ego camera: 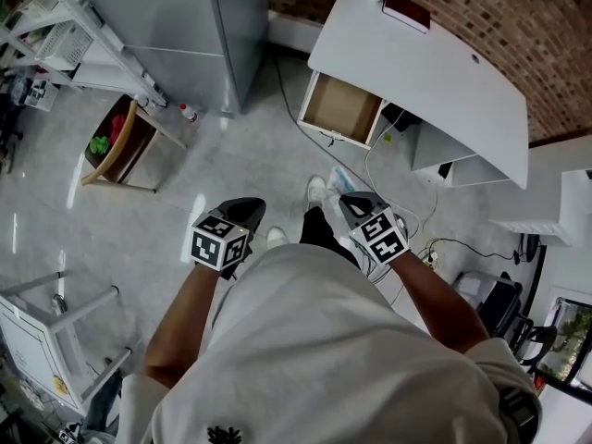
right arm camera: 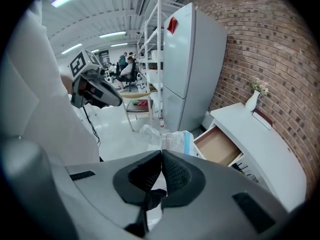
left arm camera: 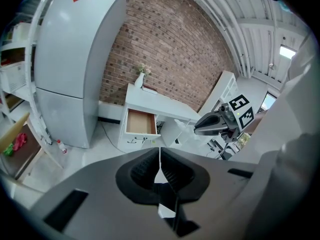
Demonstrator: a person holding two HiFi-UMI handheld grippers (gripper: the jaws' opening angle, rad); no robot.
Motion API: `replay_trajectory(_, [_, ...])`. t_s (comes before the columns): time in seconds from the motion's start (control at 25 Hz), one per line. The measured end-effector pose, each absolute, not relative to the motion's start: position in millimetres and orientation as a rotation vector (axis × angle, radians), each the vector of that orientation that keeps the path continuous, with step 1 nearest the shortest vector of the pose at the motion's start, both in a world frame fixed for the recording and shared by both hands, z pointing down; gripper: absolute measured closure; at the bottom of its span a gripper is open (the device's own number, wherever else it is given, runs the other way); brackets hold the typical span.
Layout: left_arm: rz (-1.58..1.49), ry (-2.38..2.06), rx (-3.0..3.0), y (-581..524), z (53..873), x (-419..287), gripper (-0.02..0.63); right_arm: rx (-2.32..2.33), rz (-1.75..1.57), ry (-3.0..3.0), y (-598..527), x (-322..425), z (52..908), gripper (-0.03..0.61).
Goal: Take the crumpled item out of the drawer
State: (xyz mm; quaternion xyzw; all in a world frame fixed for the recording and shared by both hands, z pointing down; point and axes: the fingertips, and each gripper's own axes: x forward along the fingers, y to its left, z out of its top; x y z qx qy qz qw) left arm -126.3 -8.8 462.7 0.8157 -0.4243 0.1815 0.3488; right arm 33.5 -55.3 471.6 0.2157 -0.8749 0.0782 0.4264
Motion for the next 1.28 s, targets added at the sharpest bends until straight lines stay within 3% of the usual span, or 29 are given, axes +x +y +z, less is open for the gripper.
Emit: replay_trajectory(1.28, [0.519, -1.036, 2.132, 9, 473, -96, 0.589, 0.575, 0.242, -2.165, -23, 63, 471, 0.549])
